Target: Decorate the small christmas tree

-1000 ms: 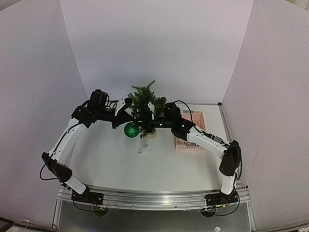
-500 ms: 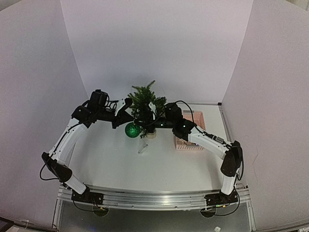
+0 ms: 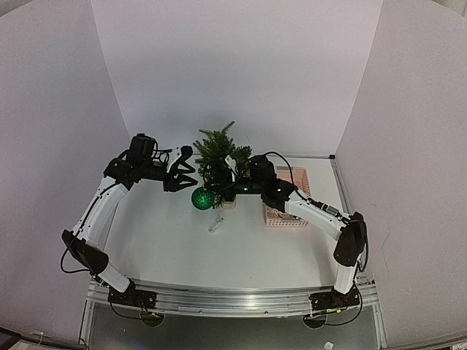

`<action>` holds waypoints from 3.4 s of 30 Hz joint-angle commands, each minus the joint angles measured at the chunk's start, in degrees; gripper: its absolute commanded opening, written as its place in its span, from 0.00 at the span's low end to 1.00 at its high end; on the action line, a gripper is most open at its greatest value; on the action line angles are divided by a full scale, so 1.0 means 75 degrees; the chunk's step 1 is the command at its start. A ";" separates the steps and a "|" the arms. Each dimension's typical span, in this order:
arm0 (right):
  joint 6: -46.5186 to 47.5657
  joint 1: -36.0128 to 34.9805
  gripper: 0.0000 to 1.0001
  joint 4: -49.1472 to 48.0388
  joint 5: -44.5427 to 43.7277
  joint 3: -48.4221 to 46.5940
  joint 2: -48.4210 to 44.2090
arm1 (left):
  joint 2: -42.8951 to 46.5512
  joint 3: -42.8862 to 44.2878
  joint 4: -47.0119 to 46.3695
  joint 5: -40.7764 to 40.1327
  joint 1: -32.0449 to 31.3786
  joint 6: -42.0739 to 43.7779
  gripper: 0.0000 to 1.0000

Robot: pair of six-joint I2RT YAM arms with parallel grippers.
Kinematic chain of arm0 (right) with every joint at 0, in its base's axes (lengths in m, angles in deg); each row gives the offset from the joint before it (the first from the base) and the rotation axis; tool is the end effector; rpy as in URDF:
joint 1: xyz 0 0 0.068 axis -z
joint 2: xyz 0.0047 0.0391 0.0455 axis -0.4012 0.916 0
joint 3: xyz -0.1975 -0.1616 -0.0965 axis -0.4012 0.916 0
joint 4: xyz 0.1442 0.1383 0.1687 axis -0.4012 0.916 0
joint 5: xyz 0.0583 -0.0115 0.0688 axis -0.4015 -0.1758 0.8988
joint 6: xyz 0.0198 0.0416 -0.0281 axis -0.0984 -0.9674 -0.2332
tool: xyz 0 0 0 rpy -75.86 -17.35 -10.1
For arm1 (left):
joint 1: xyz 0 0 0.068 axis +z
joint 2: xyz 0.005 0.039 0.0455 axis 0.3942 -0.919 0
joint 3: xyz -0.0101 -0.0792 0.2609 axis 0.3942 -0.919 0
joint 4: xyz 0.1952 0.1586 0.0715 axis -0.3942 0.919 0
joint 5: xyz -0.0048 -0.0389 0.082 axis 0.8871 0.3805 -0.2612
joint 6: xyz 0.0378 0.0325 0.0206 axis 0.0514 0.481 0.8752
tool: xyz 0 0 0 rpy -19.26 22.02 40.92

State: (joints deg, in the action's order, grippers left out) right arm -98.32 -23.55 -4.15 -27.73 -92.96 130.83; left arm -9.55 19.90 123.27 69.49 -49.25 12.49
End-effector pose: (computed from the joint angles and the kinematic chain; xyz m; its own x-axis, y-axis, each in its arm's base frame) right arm 0.3015 0.3520 0.3664 -0.3061 -0.0463 -0.9509 -0.9276 0.2391 0.2869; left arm 0.2825 -0.1658 0.4300 -0.0649 0.4356 -0.8978 0.9784 0.2049 0.0287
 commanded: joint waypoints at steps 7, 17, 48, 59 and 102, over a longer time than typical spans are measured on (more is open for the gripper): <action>-0.0074 0.0015 0.00 0.1036 -0.0383 0.0123 -0.0841 | 0.0509 -0.1302 -0.1485 0.0747 -0.0021 -0.0589 0.53; -0.0359 0.0022 0.00 0.1676 -0.0797 0.0252 -0.1120 | 0.1528 -0.3823 -0.5429 0.0244 -0.0013 -0.2659 0.52; -0.0391 0.0211 0.00 0.2100 -0.1079 0.0392 -0.0264 | 0.0686 -0.5949 -0.9312 0.0882 -0.0540 -0.4610 0.51; -0.0201 0.0291 0.00 0.2097 -0.1122 0.0210 -0.0231 | 0.0218 -0.5533 -0.8862 0.0142 -0.0572 -0.4784 0.42; -0.1453 0.0066 0.00 0.1251 -0.0686 0.3050 -0.2093 | 0.1140 -0.6095 -0.8531 0.0387 -0.0210 -0.3964 0.43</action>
State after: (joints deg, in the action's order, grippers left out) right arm -105.83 -23.64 11.53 -32.46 -73.32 119.69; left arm -2.00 -24.96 62.56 71.30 -50.81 -16.52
